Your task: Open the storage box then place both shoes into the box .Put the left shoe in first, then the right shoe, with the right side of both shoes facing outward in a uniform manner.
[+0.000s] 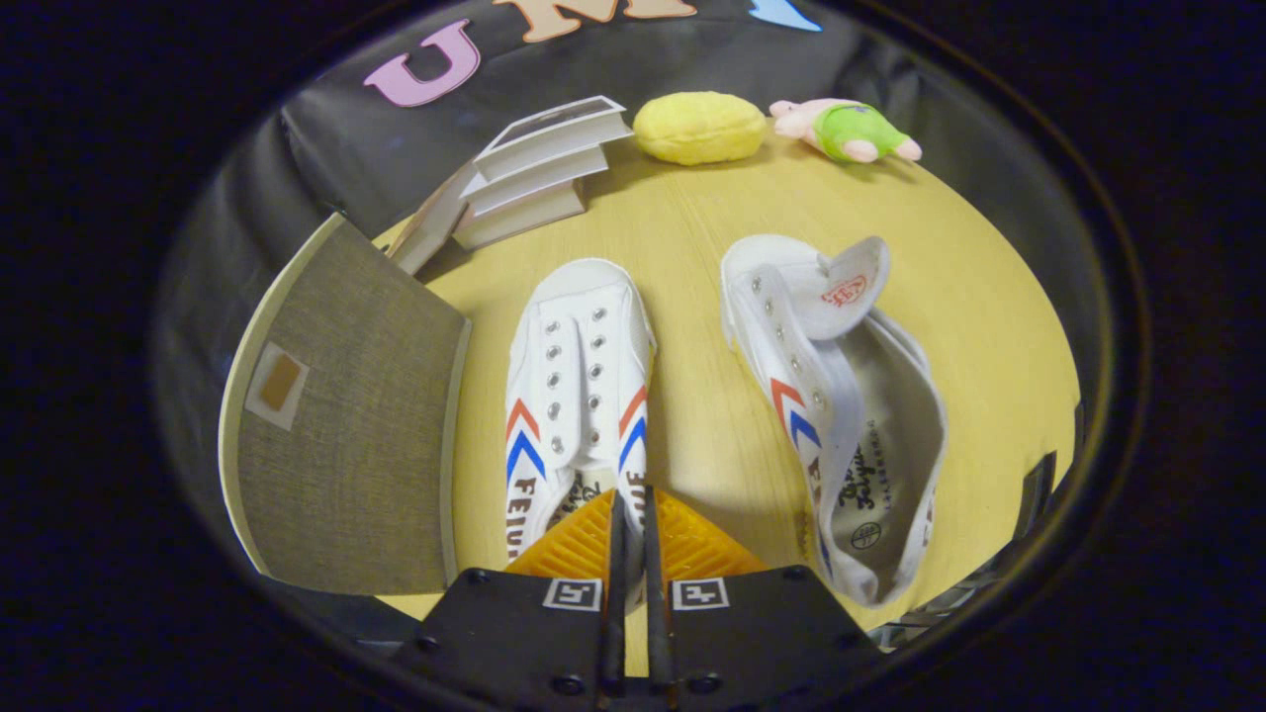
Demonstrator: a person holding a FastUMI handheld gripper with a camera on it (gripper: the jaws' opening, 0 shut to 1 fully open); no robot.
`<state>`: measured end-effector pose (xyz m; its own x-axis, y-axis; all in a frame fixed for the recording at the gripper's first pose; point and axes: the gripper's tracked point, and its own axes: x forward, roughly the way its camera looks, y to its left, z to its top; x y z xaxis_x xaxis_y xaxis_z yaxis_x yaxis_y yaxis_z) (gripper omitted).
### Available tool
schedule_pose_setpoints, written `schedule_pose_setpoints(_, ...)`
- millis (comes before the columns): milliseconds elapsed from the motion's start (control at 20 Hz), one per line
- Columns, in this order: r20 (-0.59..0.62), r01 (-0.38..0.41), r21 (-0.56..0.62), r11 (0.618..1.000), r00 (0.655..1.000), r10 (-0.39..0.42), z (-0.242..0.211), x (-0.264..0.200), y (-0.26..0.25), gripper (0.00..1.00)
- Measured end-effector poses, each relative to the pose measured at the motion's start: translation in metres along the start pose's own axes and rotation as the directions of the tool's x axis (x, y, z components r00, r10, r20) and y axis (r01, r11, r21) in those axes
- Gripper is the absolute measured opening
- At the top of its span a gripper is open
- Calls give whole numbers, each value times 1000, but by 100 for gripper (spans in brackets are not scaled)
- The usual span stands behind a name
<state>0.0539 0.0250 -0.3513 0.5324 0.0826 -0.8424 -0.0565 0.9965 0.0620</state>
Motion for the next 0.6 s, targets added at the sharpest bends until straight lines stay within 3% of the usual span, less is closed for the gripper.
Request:
schedule_pose_setpoints(250,-36,-35,83,996,999,38,-2,1,0,6)
schedule_pose_setpoints(600,18,-102,56,993,995,102,1,-1,4,4)
